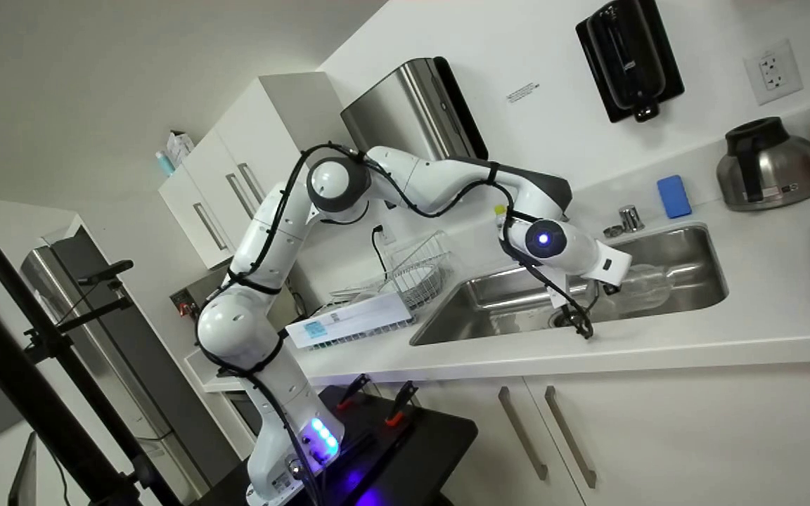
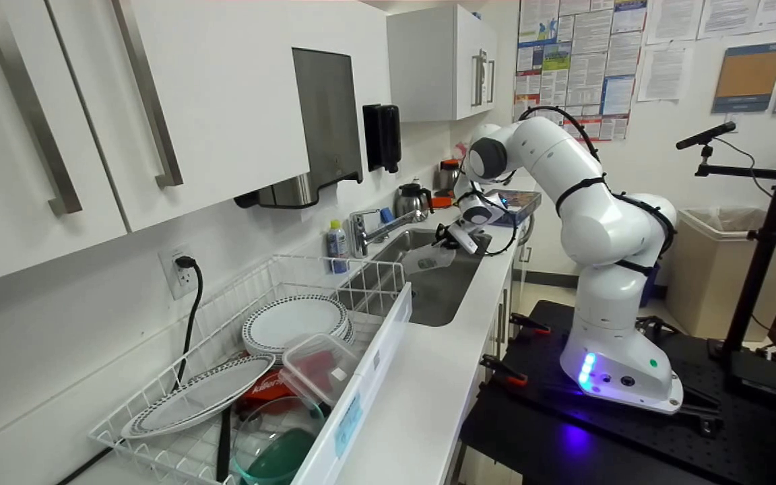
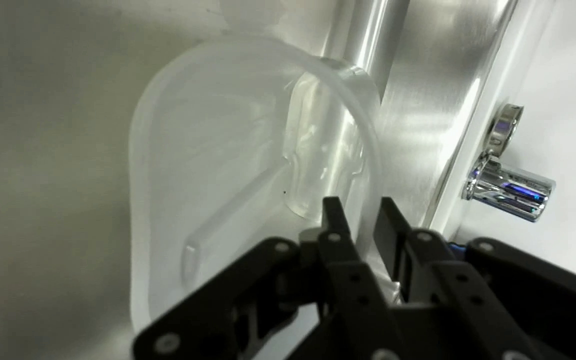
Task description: Pick up the plastic container from the sink and slightly move it to the right.
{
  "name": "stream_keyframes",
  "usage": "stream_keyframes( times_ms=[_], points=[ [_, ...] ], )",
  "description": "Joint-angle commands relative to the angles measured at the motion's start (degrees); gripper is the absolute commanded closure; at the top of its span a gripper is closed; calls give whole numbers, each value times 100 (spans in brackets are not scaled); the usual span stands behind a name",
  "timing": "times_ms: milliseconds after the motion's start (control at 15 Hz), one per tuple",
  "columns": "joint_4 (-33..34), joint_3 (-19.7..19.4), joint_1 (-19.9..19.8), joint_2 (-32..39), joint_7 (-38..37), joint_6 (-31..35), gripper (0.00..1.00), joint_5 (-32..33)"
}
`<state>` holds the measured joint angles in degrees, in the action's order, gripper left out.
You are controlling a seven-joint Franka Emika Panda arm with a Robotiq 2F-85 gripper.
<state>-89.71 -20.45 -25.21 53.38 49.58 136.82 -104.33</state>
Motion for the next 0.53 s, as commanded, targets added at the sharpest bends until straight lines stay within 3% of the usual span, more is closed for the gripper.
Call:
stream_keyframes(
  times_ms=[0,267,400,467],
  points=[
    [334,93,-172,189,-412,-234,45,447],
    [152,52,-245,-26,-949,-490,15,1313],
    [53,-34,-281,-138,-1468,-766,1,2073],
    [14,-46,-327,-204,-1667,-891,0,2411]
  ],
)
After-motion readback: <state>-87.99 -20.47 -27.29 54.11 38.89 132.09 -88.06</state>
